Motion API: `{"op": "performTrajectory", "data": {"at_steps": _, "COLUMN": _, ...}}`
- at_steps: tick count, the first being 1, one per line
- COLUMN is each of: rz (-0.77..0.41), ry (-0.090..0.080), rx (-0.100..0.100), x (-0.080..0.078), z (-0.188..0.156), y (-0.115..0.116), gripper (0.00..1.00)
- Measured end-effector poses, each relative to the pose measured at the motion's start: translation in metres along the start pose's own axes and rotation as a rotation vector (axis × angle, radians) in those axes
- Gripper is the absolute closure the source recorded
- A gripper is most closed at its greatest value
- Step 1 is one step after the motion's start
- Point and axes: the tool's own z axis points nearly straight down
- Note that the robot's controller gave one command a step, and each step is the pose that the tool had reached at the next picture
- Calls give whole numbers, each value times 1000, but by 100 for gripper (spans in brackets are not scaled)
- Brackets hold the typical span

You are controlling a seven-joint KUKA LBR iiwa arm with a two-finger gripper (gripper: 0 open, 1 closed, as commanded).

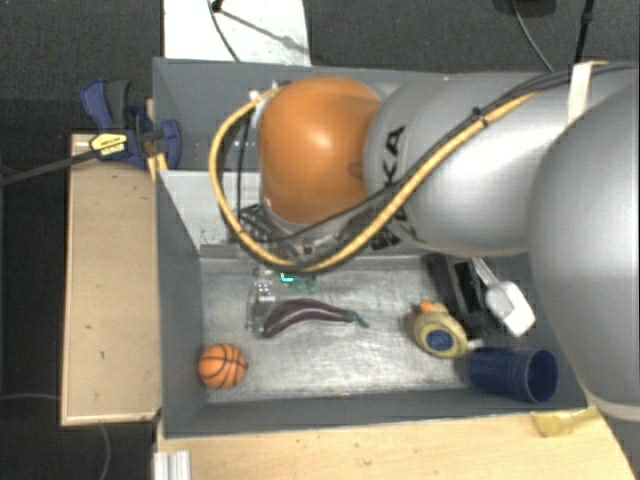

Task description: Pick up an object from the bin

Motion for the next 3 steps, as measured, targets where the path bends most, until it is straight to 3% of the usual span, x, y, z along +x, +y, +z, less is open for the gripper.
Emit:
{"op": "performTrajectory", "data": {"at_steps": 1, "rz": 5, "ry": -7, "rx": -1, "x": -2, "z": -4, "y": -1, "gripper": 0}}
{"op": "performTrajectory", "data": {"at_steps": 2, "rz": -28, "ry": -14, "rx": -4, "x": -24, "z": 48, "y": -33, "gripper": 0}}
{"op": "performTrajectory", "data": {"at_steps": 3, "rz": -205, "ry": -3, "rx": 1, "x": -15, "z": 78, "y": -57, "gripper": 0}}
